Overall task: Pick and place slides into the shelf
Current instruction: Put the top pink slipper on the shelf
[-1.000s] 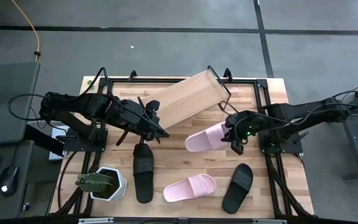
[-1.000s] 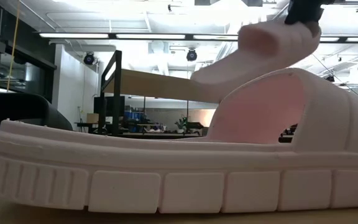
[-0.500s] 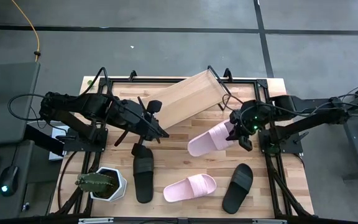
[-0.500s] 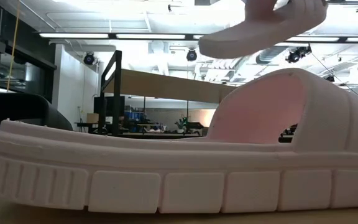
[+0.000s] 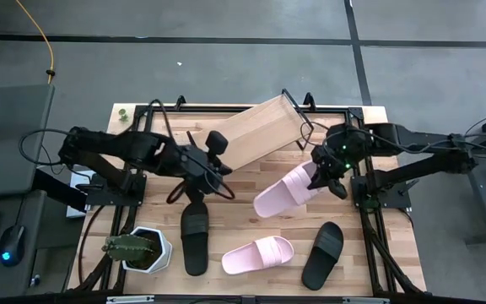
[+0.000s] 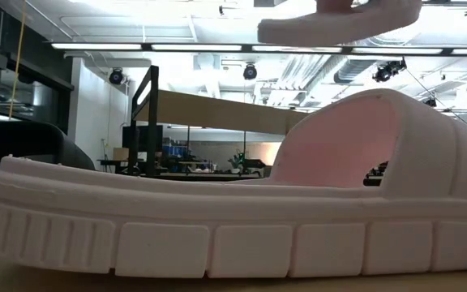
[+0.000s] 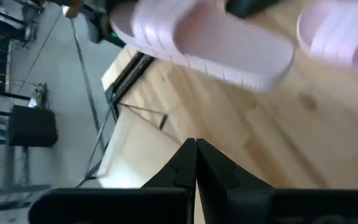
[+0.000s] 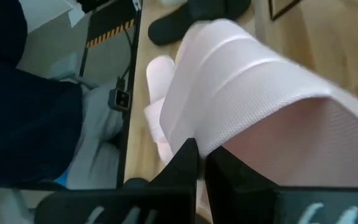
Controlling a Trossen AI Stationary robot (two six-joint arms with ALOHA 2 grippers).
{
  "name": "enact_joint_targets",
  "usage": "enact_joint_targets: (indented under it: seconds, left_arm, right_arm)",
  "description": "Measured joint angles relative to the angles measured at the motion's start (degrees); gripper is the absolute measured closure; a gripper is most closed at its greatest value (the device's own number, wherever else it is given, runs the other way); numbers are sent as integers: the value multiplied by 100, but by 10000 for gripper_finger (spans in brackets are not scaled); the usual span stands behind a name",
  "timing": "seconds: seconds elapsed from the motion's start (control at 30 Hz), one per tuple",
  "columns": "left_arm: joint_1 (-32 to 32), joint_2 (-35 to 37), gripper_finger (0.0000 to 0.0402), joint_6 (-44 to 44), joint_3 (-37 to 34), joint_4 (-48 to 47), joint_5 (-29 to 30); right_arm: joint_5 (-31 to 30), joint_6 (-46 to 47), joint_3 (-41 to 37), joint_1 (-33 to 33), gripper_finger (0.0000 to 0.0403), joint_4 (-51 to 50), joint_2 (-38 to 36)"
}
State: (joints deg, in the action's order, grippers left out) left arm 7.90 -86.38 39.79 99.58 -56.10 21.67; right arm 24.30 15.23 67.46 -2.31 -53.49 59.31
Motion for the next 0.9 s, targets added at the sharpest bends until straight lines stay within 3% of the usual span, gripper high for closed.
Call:
enact_joint_targets:
  seconds: [0.17,0.37,0.73,0.9]
  left_arm:
    - [4,-200,401,673,6,7,665]
    - [4,-310,392,1221,3,36,1065]
    - [156,-303,240,1415,-1,245,1650]
    - [405,-355,198,1855,2,393,2090]
  right_arm:
    - [18,-389,467,-224,403,-151,2]
    - [33,-762,1304,-453,403,-396,-2]
    - [-117,-975,1893,-942,403,-560,0]
    - [-4,-1080,1903,-1204,403,-588,0]
